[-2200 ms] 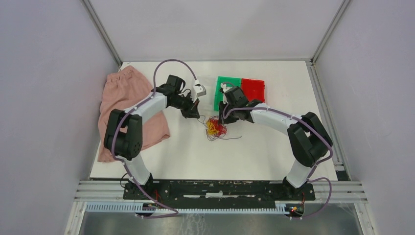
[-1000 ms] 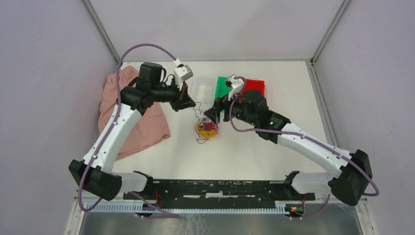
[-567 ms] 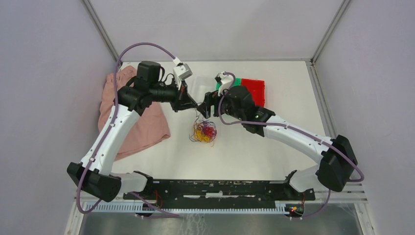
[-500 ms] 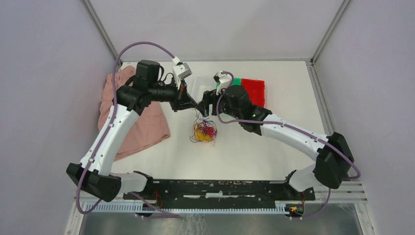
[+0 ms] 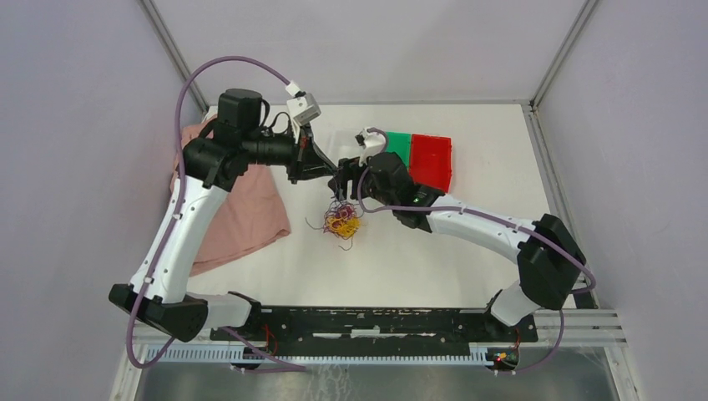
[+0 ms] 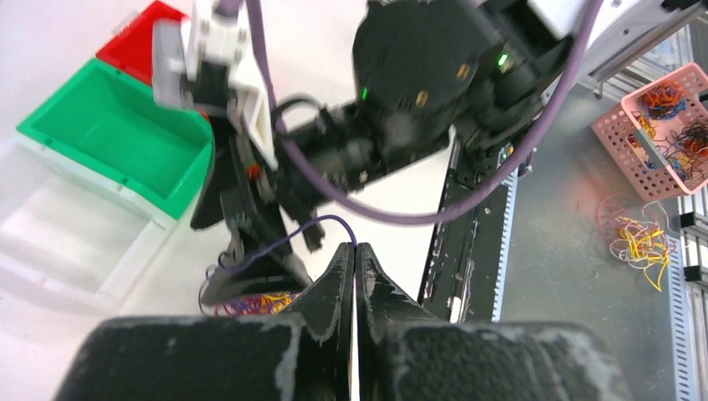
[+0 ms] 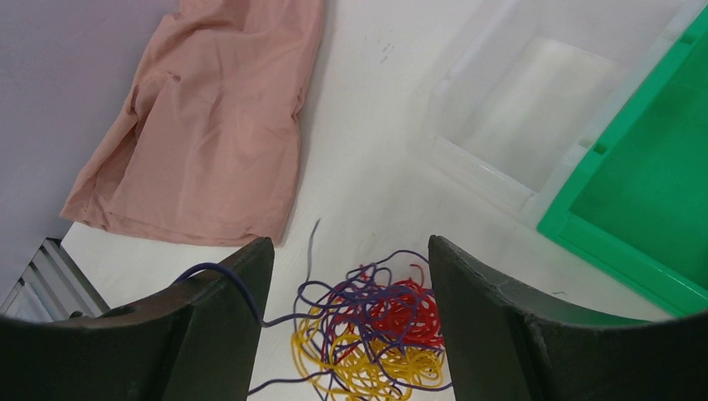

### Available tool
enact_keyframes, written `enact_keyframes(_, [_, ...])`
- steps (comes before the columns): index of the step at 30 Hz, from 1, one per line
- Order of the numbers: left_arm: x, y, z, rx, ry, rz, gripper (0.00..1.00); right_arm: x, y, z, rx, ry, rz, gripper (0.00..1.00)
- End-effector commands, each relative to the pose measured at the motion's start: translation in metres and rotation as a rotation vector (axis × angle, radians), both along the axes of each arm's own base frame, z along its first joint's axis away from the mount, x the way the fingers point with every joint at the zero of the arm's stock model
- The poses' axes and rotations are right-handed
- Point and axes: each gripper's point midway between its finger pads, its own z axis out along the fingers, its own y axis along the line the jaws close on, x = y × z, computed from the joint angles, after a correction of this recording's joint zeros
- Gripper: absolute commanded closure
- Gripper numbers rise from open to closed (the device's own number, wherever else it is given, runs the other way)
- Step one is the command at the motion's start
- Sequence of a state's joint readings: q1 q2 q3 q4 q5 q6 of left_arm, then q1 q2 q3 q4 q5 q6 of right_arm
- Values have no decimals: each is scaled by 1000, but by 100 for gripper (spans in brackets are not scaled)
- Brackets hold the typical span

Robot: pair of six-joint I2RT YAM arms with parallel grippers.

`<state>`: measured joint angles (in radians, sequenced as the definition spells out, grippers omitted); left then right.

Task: Untangle the cables
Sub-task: Untie the cable.

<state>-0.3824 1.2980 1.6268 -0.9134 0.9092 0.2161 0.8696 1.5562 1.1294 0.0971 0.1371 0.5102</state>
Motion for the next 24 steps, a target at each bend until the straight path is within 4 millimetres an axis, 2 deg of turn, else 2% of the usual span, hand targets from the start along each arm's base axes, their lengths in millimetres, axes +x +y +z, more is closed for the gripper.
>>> enact_keyframes(1, [-9, -7, 44, -83, -43, -44, 97, 0, 22, -2, 40, -25, -27, 25])
enact_keyframes(11, [-5, -10, 101, -150, -136, -27, 97, -16, 41, -74, -41, 65, -36, 26])
enact_keyframes(18, [-5, 1, 155, -189, -323, 50, 97, -20, 26, -113, -98, 114, -90, 27])
enact_keyframes(24, [4, 21, 214, -245, -574, 207, 97, -25, 11, -130, -126, 138, -126, 28])
